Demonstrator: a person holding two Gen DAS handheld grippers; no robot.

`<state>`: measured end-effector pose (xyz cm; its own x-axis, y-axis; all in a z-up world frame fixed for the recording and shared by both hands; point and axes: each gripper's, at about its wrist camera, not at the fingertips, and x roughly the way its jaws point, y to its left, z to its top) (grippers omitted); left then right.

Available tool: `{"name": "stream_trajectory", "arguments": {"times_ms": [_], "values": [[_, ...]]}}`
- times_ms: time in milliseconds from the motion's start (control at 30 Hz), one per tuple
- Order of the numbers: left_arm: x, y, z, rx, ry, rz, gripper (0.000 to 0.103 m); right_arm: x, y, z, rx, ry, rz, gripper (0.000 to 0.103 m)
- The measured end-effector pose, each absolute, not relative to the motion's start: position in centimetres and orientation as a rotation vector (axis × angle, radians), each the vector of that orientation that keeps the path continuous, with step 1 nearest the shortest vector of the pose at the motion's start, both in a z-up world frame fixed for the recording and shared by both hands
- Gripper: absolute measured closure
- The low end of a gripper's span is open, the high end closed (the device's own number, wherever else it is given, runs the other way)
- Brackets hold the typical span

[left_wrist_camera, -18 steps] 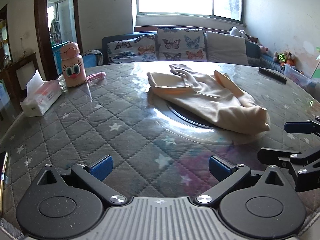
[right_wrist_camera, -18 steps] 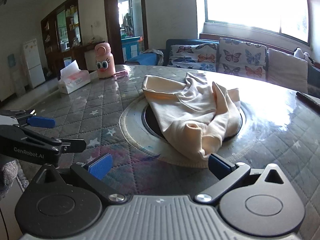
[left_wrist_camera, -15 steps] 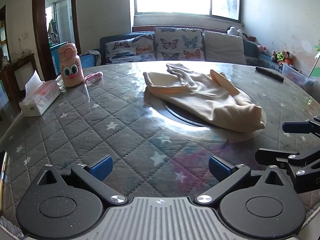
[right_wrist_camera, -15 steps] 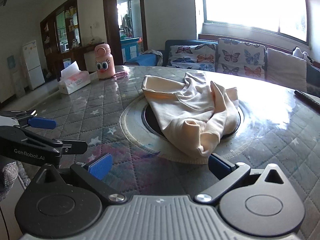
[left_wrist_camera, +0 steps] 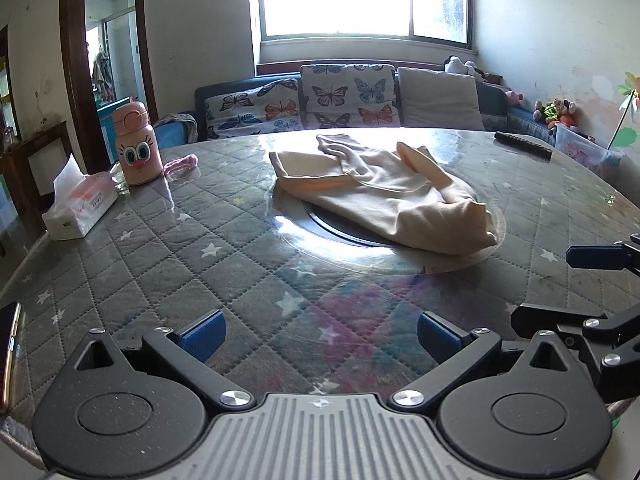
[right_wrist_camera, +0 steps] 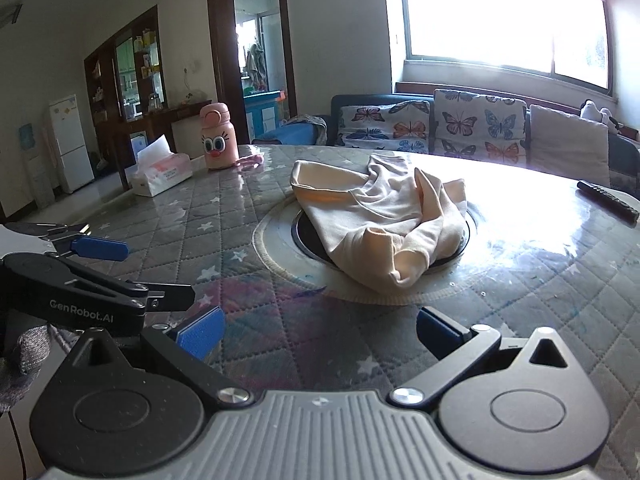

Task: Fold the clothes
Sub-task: 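Move both grippers toward the crumpled cream sweatshirt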

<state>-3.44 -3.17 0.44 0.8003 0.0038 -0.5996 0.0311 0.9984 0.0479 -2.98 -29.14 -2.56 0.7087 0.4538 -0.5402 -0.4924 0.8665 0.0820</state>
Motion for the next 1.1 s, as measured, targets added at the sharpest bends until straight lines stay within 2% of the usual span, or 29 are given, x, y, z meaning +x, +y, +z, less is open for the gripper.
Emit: {"name": "stream_trajectory", "arguments": {"times_ms": [733, 1100], "values": [[-4.7, -4.7, 0.6, 0.079, 0.638, -0.028, 0.000, -4.9, -30.0, -2.2, -0.066, 0.571, 0.519, 0.000], [-3.0, -4.7, 0.3, 0.080, 0.659, -0.032, 0.000, -3.7, -29.9, -2.3, -0.059, 0.586, 0.514, 0.000]]}}
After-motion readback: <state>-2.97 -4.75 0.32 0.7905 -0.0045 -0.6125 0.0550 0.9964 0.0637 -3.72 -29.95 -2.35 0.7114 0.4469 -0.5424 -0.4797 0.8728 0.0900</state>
